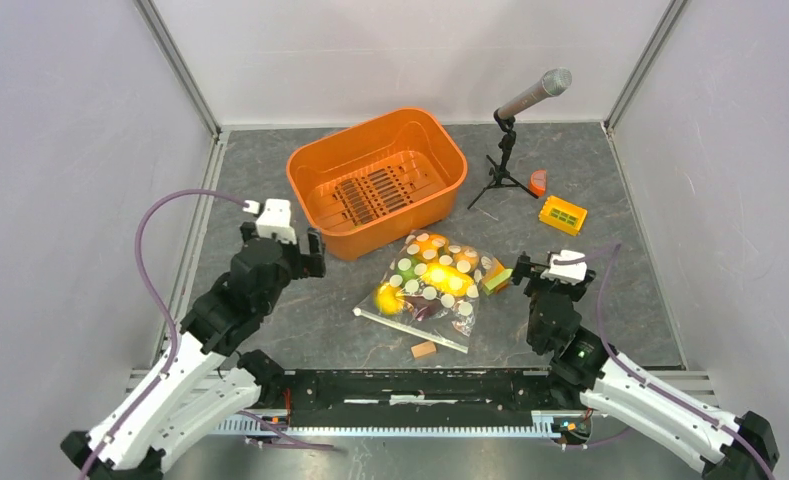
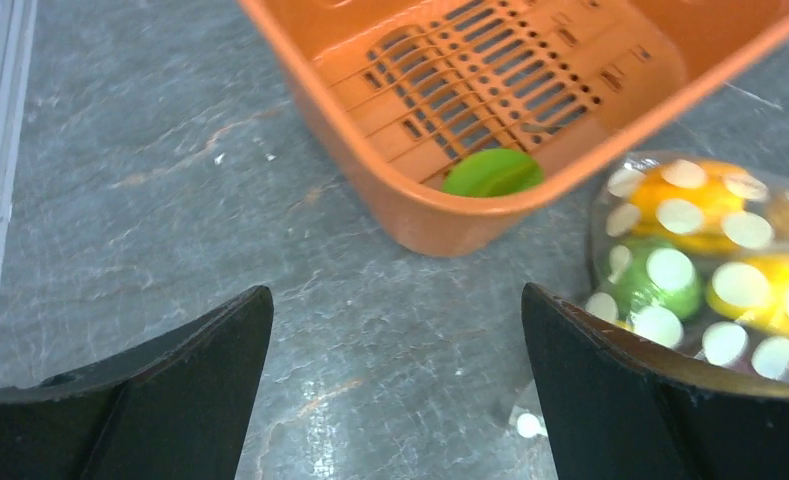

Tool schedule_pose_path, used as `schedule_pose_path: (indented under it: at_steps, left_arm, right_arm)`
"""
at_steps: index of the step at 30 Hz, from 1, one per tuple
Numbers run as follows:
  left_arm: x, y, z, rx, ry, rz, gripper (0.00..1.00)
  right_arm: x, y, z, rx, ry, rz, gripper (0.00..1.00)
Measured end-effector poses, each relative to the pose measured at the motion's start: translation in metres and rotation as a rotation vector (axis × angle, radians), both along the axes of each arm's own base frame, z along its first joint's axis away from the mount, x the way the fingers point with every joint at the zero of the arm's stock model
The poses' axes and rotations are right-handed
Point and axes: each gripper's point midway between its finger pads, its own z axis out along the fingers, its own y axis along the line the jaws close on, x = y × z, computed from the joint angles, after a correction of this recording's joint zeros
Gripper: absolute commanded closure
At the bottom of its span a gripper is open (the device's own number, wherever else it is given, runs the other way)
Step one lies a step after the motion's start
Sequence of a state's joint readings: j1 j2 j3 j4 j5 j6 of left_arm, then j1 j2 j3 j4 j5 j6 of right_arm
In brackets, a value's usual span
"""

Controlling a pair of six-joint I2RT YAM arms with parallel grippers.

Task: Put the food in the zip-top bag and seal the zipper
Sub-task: Reset both arms

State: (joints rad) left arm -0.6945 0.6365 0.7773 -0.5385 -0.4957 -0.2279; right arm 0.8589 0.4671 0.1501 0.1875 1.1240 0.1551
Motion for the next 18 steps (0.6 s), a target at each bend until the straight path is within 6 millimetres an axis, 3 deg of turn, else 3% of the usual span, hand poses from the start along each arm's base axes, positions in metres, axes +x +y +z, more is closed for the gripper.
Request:
schedule_pose_path:
  at_steps: [6, 10, 12, 15, 18]
  left_arm:
    - [0.031, 0.042, -0.009, -0.114, 0.046, 0.139, 0.0]
    - [0.057, 0.047, -0.03, -0.191, 0.142, 0.181, 0.0]
    - [0.06, 0.046, -0.039, -0.217, 0.174, 0.197, 0.0]
    - [0.058, 0.045, -0.035, -0.257, 0.156, 0.211, 0.0]
    - [0.056, 0.05, -0.022, -0.294, 0.108, 0.246, 0.0]
  right_arm:
    - [0.0, 0.017, 0.008, 0.056, -0.025, 0.122, 0.02]
    - [0.003, 0.031, 0.005, 0.078, -0.005, 0.189, 0.02]
    - [0.005, 0.034, -0.003, 0.06, 0.028, 0.201, 0.02]
    - [0.013, 0.027, -0.016, 0.031, 0.104, 0.182, 0.02]
    - [0.027, 0.004, -0.019, 0.072, 0.137, 0.121, 0.02]
